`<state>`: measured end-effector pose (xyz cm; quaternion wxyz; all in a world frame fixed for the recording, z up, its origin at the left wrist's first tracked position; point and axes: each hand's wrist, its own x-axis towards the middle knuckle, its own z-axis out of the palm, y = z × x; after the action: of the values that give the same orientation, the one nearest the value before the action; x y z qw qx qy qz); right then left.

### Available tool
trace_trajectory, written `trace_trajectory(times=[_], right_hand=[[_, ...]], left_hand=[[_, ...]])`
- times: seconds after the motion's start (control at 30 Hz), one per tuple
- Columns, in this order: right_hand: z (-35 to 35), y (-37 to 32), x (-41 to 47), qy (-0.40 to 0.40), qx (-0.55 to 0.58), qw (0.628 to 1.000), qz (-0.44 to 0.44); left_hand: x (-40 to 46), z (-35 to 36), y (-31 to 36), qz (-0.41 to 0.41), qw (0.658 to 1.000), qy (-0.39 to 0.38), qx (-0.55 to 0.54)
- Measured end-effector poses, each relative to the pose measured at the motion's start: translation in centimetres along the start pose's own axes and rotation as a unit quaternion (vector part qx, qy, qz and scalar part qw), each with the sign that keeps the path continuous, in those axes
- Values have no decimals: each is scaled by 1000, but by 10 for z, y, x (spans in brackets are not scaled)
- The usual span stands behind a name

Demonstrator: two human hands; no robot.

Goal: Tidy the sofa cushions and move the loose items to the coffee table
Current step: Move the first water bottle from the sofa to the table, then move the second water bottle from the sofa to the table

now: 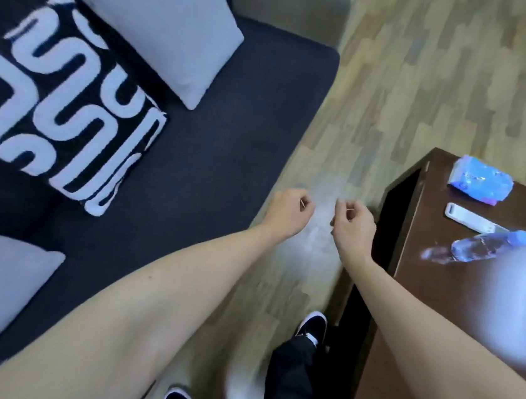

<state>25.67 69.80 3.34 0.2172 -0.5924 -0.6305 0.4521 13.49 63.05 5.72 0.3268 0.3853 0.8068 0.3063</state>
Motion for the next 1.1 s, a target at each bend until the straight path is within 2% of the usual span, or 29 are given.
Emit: trace_trajectory(times=[0.13,0.27,0.37,0.5,0.6,0.73,0.83,0.97,1.1], right_hand=[[90,-60,-79,-102,-47,992,-56],[158,-94,-132,-170,-99,971,-134],[210,-119,-180,-215,-111,954,-179],[267,-126,-245,-282,-140,923,-221],[303,-116,-292,-342,-157,896,-235],[347,-84,-351,-435,-199,838,-264],[375,-53,-384,-486,-252,781,-298],[406,-15,-410,-519,-356,710,-315],[428,16,-422,-507,-443,657,-339]], left_hand=[[-64,-102,-88,-50,997,67,-4],[-117,-164,-152,-87,990,106,-23],[-165,-206,-203,-113,979,163,-42],[-234,-237,-265,-183,952,237,-62],[-283,-246,-311,-233,933,266,-75],[-347,-241,-372,-304,901,297,-85],[-381,-231,-412,-336,896,283,-63],[-406,-212,-453,-328,920,215,19],[-409,-190,-480,-290,936,179,84]])
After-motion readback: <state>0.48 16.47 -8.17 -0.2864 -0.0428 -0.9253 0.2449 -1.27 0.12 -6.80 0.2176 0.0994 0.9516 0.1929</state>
